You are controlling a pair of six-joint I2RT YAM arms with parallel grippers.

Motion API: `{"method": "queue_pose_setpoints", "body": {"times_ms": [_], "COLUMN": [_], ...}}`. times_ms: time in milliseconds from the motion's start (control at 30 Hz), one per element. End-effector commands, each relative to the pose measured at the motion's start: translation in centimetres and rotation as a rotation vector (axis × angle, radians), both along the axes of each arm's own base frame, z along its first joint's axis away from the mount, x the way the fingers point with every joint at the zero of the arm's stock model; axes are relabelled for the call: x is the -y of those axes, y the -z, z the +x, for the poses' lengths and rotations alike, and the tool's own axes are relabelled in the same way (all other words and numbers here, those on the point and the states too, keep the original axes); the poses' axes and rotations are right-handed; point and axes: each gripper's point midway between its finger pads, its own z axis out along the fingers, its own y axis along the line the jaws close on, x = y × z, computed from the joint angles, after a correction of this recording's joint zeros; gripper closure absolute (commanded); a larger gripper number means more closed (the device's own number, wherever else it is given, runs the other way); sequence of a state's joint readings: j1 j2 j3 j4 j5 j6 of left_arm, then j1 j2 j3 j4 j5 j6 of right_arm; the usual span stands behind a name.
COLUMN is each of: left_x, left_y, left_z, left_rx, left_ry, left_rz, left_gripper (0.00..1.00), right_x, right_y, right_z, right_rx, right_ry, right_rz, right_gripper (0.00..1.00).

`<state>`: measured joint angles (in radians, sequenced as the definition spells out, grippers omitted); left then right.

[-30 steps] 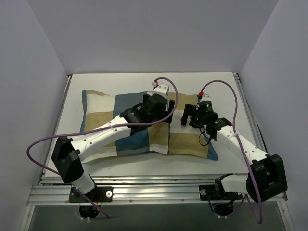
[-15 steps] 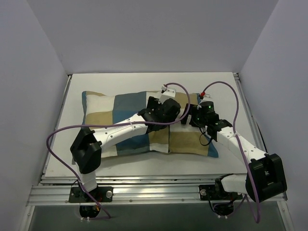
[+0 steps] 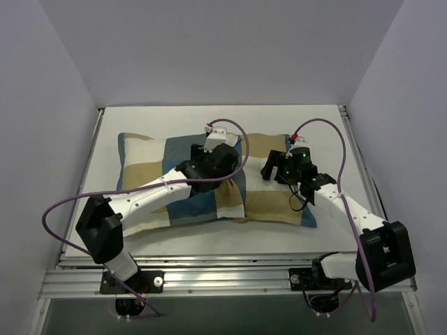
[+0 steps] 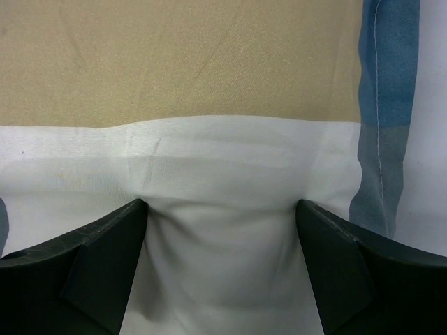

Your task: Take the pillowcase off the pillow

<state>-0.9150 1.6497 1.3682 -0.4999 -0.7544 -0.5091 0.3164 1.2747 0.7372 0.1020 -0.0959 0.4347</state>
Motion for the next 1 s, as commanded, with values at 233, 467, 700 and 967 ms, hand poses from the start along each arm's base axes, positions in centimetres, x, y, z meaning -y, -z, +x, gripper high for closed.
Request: {"method": "queue_pose_setpoints", "body": {"times_ms": [233,467,700,967], "left_x": [-5.4,-6.0,-4.6,-4.0], "left_y": [1.1,-2.0,0.3,3.4], "left_z": [-1.0,-1.4,-1.8,-2.0], "left_rx": [-0.05,0.009,-0.035,-0.09], "left_ry": [-0.09,-0.052,0.011,0.009], "left_rz": [-0.002,-0.098,-0.139,-0.155], "left_gripper": [0.14,0.24,0.41,0.41], "right_x": [2.1,2.5,0.8,-4.8], "right_y": [3.0,4.0,0.9,-6.8], "right_z": [-1.5,-1.6,-0.9,-1.5], "right_rx": [-0.116,-0.142,-0.058,0.097], "right_ry": [0.042,0.059,0.008,-0.082], "right_rz": [-0.087,-0.108,-0.077,-0.129], "right_gripper": [0.18,0.18,0.19,0.18]}}
